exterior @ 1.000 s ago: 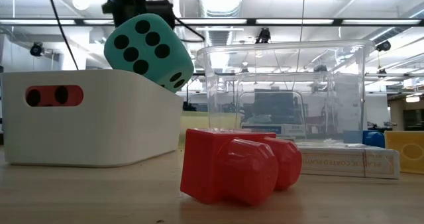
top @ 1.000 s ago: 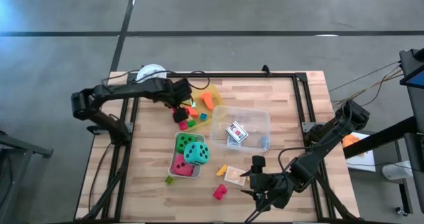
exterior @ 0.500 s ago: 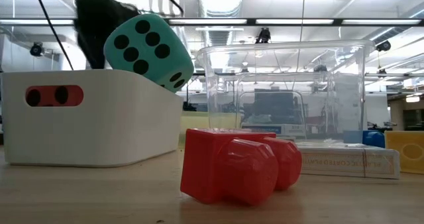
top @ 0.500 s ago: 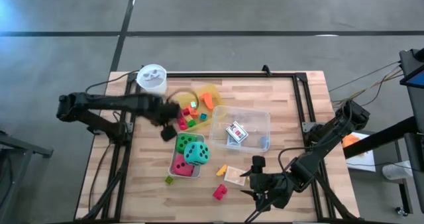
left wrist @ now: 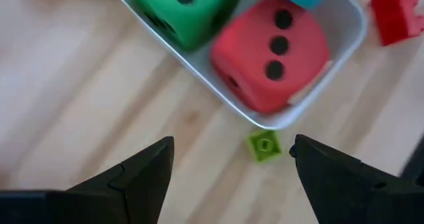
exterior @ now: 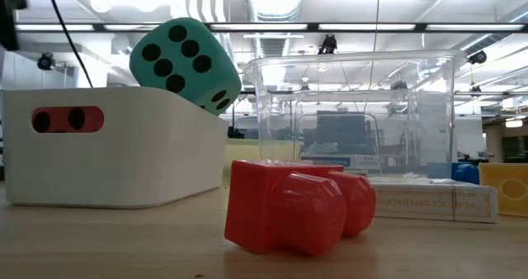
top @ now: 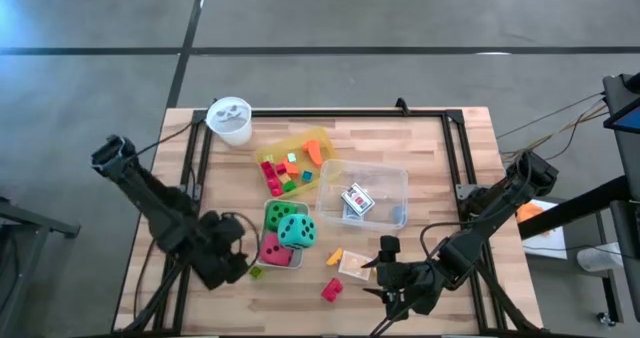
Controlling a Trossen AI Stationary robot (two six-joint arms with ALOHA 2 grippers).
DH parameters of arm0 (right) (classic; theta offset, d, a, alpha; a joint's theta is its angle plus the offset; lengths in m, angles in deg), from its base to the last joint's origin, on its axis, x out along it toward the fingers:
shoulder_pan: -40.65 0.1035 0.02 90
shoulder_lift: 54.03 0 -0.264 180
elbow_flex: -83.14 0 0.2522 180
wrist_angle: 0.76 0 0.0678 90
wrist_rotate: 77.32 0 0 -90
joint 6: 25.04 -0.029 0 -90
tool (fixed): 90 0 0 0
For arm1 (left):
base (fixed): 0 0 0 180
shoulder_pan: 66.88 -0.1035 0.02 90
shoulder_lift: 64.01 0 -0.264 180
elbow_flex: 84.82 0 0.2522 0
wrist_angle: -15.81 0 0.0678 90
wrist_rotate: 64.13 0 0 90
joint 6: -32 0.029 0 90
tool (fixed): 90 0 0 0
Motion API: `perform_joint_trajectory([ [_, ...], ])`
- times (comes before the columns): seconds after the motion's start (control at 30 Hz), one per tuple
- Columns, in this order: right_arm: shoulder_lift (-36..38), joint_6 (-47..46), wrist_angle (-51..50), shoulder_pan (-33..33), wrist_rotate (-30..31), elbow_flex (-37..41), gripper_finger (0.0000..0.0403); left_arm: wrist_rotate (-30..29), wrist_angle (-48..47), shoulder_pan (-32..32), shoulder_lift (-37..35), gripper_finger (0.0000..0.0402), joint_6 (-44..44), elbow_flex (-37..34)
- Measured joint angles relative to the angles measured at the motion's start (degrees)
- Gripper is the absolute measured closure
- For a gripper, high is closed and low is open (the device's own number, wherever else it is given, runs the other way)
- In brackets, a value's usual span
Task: Pick & Place Toys
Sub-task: Put the green game piece into the yellow bin
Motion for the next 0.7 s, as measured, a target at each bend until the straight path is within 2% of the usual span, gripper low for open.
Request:
perform_joint_trajectory([
  [0.17, 0.0, -0.2, 0.1, 0.0, 0.0, 0.0, 0.0157, -1.0, 2.8, 5.2, 4.0, 0.0121, -7.4, 0.4],
  [0.43, 0.0, -1.8, 0.3, 0.0, 0.0, 0.0, 0.0157, 2.7, 8.5, 5.7, 10.5, 0.0173, -7.8, 0.3],
  [0.7, 0.0, -1.9, 1.3, 0.0, 0.0, 0.0, 0.0157, 2.3, 13.7, 5.4, 13.0, 0.0178, -8.1, -0.1],
])
